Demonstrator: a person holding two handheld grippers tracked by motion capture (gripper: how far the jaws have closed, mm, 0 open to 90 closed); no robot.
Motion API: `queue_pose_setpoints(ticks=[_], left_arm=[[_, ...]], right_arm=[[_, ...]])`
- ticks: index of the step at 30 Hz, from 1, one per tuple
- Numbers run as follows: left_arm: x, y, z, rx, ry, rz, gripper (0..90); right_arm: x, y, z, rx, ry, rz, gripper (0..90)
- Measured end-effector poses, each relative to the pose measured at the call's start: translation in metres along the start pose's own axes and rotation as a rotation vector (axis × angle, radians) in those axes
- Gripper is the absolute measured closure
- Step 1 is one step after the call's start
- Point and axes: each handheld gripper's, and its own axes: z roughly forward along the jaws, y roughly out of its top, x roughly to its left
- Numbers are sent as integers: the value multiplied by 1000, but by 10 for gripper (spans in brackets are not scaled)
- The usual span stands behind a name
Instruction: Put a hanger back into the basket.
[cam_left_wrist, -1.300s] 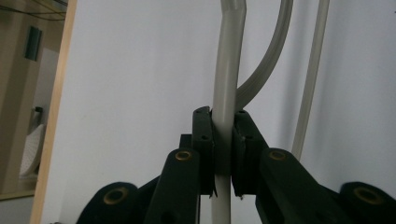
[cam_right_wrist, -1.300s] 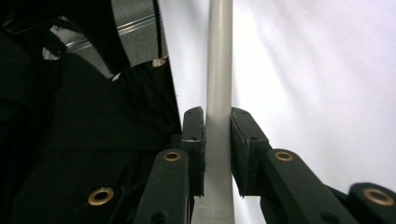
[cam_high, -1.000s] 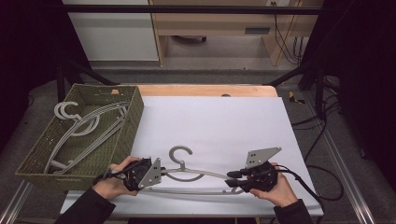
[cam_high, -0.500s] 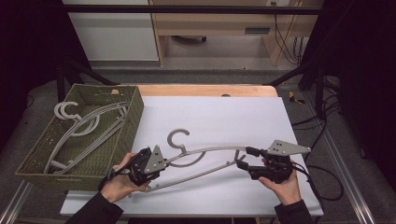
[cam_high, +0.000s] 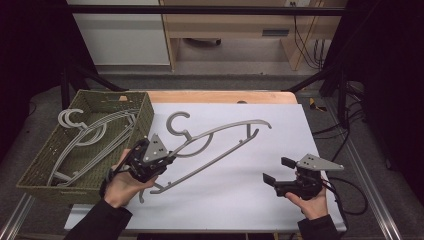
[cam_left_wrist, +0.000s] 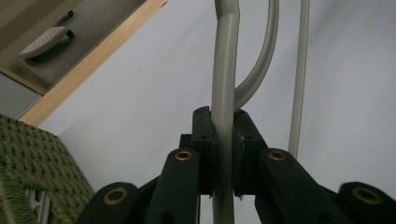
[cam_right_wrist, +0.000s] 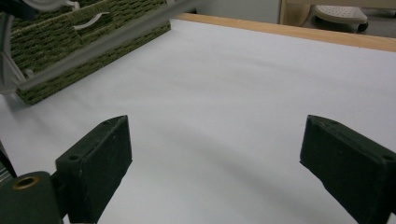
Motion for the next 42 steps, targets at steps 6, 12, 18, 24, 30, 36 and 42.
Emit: queue_pose_setpoints(ticks=[6,12,18,24,30,36,42], left_arm=[[17,8,-26,-17,22,-31,821],[43,7,-55,-22,72,-73,821],[64,4,-82,-22,127,-95,821],[85,-5,-98,-40,170,-148,821],[102,-20,-108,-22,200,-175,821],[119,-41,-111,13,232,-204,820],[140,-68,-110,67,261,-208,820]], right_arm=[[-3,-4,-1,1,-41,-4,64],[-6,-6,-2,4,-63,5,52],[-5,-6,-2,-1,-74,5,40],[-5,-6,-2,3,-98,-6,21],[-5,-7,-1,8,-106,-8,17],[-4,-7,1,19,-102,-14,19],[-4,-8,3,32,-98,-12,18]])
